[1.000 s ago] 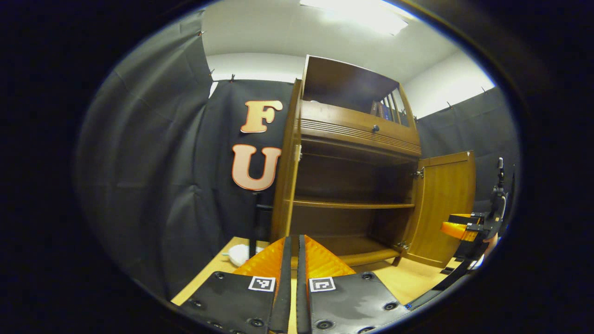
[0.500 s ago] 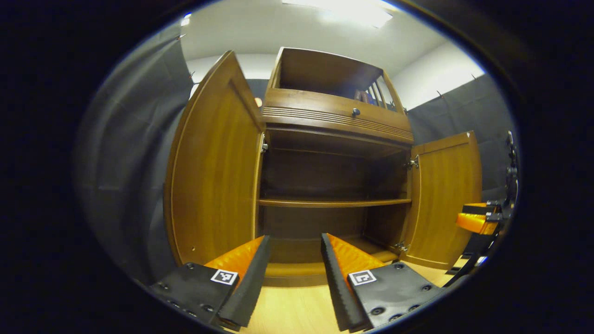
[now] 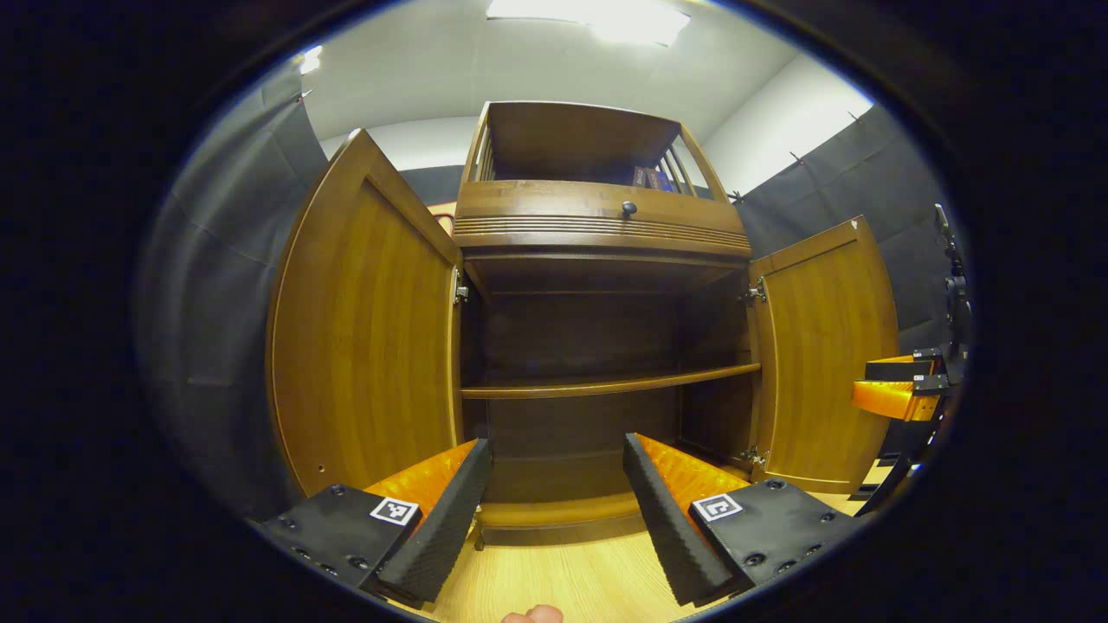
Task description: Open the right door of the double-door shoe cabinet with the right hand, and open the left door with the left hand.
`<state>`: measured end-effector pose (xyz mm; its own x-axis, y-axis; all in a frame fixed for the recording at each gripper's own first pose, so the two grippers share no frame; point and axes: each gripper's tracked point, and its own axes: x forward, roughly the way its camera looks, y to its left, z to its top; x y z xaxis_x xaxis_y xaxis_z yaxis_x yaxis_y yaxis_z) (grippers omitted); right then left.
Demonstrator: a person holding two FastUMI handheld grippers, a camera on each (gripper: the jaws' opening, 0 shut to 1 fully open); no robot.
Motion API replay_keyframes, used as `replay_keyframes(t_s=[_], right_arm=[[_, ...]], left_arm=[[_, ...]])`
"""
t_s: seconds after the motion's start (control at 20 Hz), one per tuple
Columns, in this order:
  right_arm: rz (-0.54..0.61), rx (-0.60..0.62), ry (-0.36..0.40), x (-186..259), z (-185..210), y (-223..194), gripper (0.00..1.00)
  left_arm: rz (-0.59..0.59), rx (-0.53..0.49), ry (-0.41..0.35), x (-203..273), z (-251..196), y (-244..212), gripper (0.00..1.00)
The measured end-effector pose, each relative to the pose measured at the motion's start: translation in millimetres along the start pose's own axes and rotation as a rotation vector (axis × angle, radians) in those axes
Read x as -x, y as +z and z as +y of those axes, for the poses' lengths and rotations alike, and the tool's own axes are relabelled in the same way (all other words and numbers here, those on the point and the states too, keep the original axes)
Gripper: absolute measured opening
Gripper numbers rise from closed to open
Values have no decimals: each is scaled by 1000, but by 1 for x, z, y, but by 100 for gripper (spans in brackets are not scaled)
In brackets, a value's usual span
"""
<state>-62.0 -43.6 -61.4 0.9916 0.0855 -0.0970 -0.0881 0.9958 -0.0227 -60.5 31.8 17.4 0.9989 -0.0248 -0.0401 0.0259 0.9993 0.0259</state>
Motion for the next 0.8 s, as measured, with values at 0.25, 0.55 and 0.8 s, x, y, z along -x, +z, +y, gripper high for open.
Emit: replay_keyframes(t_s=[0.25, 0.55, 0.8], right_arm=[[-18, 9, 5, -1, 1, 4, 94], [-26, 12, 6, 2, 3, 6, 97], [-18, 19, 14, 2, 5, 5, 94]], left_arm=[[-12, -15, 8, -7, 4, -12, 98], [-1, -16, 6, -7, 14, -20, 98], [9, -13, 17, -9, 20, -24, 100]])
